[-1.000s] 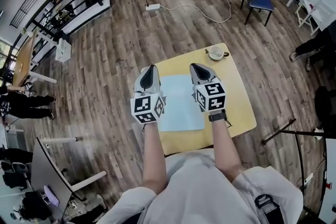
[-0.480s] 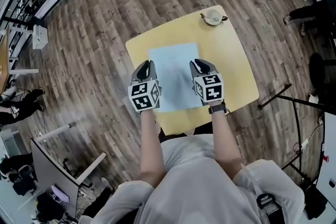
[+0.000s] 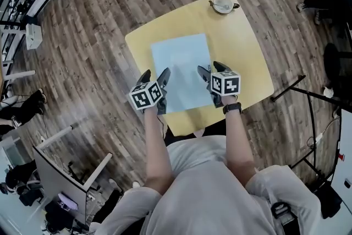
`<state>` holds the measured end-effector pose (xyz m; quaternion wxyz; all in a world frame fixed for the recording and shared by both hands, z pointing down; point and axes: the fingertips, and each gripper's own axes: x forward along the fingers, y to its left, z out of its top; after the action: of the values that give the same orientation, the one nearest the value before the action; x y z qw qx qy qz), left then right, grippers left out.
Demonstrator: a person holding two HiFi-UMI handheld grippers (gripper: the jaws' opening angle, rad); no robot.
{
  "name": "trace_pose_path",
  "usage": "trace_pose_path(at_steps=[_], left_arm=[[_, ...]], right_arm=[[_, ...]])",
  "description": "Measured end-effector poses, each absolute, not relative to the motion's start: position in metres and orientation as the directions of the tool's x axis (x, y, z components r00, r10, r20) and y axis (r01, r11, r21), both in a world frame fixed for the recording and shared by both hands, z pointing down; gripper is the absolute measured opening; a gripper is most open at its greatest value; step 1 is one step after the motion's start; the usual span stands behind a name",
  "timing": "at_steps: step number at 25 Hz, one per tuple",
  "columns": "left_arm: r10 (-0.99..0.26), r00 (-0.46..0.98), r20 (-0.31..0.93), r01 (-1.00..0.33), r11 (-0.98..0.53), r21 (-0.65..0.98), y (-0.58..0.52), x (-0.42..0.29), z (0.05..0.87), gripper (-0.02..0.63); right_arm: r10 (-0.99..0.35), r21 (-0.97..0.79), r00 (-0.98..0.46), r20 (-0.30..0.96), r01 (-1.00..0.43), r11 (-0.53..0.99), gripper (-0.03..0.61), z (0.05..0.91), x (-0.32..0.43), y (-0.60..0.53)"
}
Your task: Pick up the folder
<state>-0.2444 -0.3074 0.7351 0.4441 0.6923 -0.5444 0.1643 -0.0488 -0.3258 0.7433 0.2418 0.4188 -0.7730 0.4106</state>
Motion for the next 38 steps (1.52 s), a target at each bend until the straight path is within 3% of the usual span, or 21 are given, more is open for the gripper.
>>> trace_pose_path(at_steps=[7,19,27,38], left_arm=[[-0.499,0.471,0.727,-0.837,0.005,0.546,-0.285,-0.219,0.772,0.443],[-0.463,0.445,0.767,-0.850,0.051,0.524,-0.283,-0.219,0.786,0.389],[-0.593,0.418,0.688,-0.851,0.009,0.525,-0.324,-0.237,0.727,0.385],[-0.778,0.353,0.520,-0.898,-0.125,0.423,-0.395,-0.260,0.577,0.385]], right_arm=[[-0.412,-0.486,-0.527,0.744,-0.849,0.208,0.311,0.774,-0.043,-0.316],[-0.405,-0.438,-0.478,0.779,-0.878,0.193,0.266,0.777,-0.041,-0.317],[-0.532,-0.365,-0.499,0.684,-0.865,0.343,0.259,0.706,-0.065,-0.365],[-0.712,-0.301,-0.544,0.444,-0.839,0.453,0.259,0.555,-0.085,-0.431]])
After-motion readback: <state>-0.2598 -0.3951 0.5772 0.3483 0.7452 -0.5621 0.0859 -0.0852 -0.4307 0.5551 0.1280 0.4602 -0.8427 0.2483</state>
